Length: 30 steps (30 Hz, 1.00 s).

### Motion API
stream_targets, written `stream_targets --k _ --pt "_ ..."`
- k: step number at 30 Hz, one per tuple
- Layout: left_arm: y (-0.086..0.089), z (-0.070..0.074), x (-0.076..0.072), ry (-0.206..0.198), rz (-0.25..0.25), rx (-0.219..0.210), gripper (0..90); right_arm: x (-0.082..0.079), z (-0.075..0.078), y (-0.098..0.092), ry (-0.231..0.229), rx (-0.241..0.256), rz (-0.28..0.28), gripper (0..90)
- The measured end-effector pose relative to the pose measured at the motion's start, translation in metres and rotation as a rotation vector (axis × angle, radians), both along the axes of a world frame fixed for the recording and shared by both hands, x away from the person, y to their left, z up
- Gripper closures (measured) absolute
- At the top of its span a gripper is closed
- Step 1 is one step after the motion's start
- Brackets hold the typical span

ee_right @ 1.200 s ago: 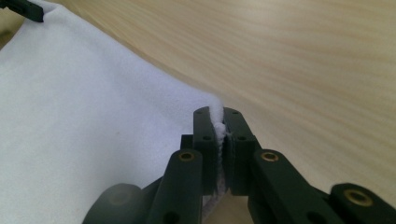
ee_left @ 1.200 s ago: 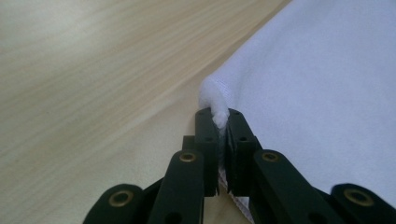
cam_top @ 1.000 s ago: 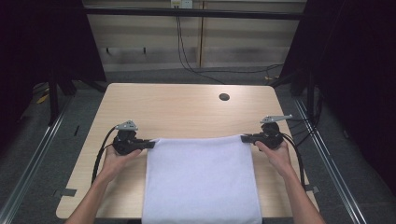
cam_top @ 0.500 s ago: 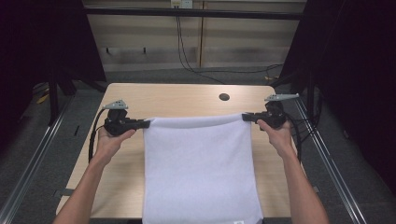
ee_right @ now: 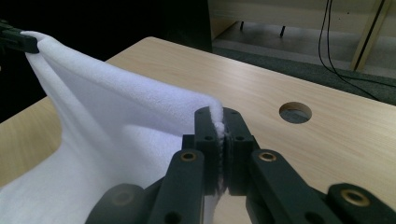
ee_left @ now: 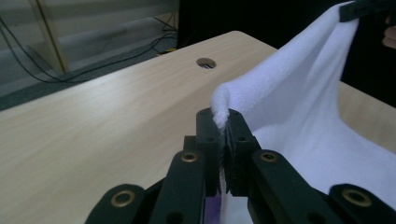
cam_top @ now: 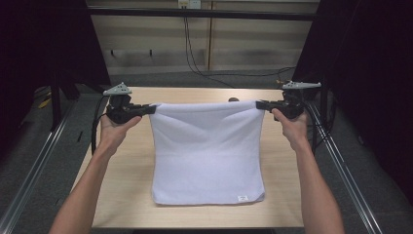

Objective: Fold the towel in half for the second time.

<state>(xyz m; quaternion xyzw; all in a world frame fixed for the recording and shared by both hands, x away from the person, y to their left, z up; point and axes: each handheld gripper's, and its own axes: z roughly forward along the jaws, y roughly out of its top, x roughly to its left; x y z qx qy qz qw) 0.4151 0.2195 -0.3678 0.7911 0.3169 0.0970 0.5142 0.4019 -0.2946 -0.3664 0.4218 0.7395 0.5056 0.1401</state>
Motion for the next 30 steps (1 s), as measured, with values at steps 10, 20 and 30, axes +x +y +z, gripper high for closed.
stream_targets --k 10,20,30 --pt "0.014 -0.004 -0.053 -0.03 -0.041 -0.046 86.8 -0.051 0.005 -0.004 -0.054 -0.006 0.086 86.3" --pt "0.014 -0.049 -0.088 0.064 -0.093 -0.017 86.7 -0.103 -0.03 -0.004 -0.005 -0.034 0.125 86.1" --pt "0.02 -0.087 -0.132 0.144 -0.151 0.042 85.0 -0.152 -0.078 0.001 0.115 -0.076 0.174 77.7"
